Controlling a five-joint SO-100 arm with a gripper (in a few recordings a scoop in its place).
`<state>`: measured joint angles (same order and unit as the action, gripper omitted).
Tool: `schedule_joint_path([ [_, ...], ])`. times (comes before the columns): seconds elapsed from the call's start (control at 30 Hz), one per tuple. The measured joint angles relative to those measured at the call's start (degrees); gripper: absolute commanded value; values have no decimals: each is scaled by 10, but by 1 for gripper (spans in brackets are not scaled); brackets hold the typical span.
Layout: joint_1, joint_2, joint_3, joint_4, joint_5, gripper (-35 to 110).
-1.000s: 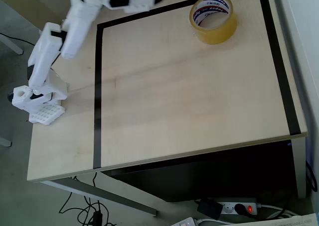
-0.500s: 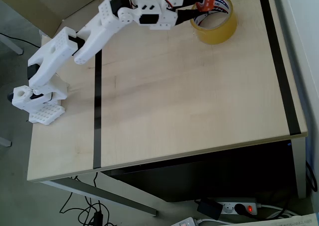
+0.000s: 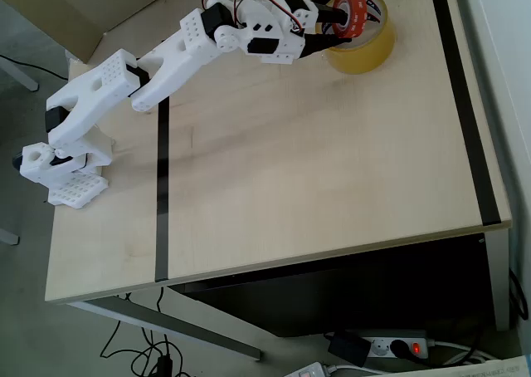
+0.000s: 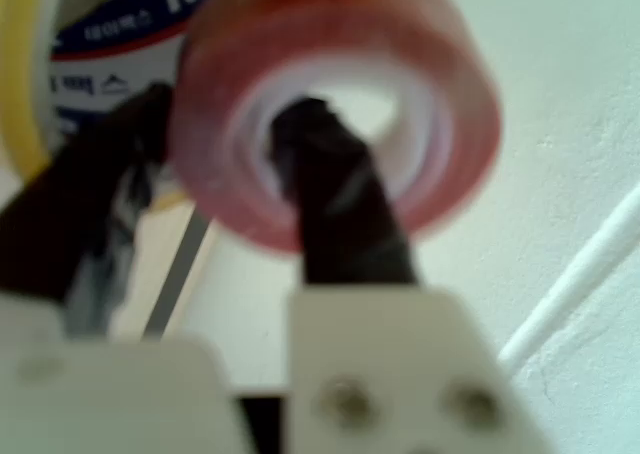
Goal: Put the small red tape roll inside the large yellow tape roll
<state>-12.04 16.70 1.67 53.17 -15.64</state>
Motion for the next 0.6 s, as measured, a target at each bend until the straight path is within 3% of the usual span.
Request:
schedule_joint_path([
  [0.43, 0, 0, -19, 45, 0, 15],
  [0.6, 14, 0, -70, 117, 0, 0],
])
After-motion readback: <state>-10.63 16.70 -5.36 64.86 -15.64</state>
